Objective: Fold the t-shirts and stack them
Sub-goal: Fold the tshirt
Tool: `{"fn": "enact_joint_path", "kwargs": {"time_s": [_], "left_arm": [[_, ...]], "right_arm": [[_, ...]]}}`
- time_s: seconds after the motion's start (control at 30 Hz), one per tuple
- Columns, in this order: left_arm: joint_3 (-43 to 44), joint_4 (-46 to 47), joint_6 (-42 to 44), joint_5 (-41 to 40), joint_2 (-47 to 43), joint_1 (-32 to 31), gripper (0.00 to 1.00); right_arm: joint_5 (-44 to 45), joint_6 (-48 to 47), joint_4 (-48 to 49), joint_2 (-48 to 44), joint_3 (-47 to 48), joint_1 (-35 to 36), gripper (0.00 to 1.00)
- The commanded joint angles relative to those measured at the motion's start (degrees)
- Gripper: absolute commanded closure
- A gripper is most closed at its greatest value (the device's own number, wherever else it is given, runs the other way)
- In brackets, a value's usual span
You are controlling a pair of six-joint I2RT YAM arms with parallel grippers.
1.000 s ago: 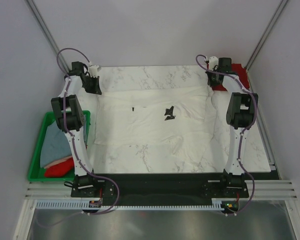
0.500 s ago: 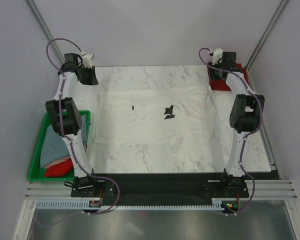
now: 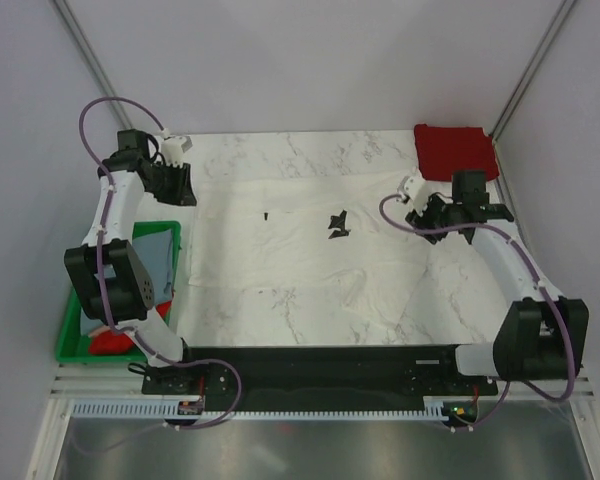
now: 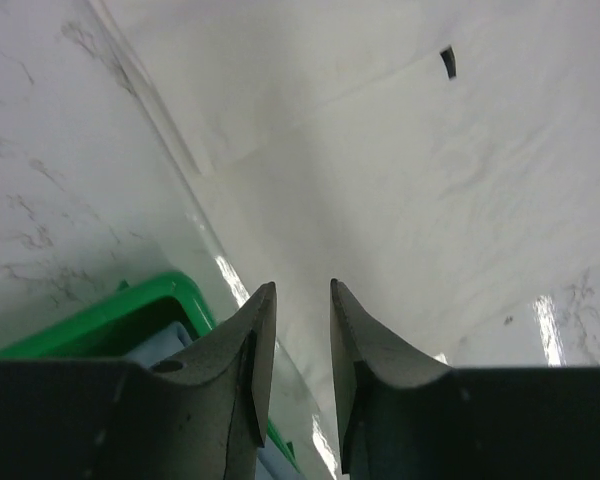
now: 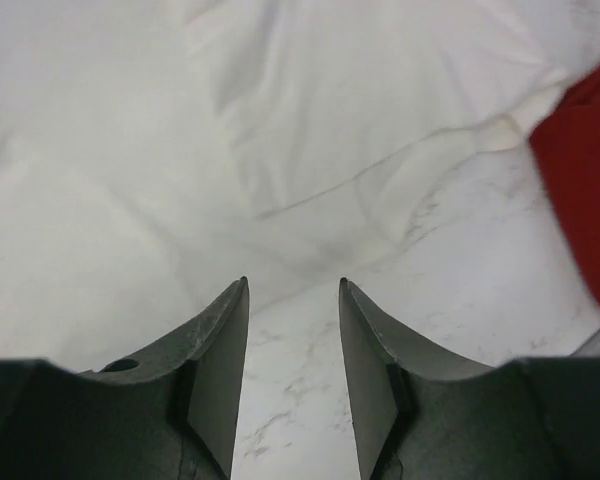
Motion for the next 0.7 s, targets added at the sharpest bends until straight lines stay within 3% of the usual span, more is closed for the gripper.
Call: {"fn": "enact_joint_path", "kwargs": {"time_s": [0.0, 0.2, 0.37, 0.67], "left_arm": [[-5.4, -4.3, 5.0, 1.3, -5.9, -0.3, 0.65], [-15.2, -5.1, 8.1, -2.2, -10.9, -1.1, 0.65], [-16.7, -5.9, 5.4, -1.9, -11.4, -1.1, 0.65], [-15.9, -6.7, 3.3, -2.5, -10.7, -1.2, 0.65]], "right_arm": [[-6.2, -20.3, -10.4, -9.5, -8.8, 1.7, 0.52], [-7.4, -34.3, -17.6, -22.2, -23.0, 8.1, 0.54], [-7.4, -39.0, -15.4, -29.9, -33.0, 15.5, 0.56], [-7.2, -38.7, -13.9, -25.3, -34.2, 21.5, 0.59]]}}
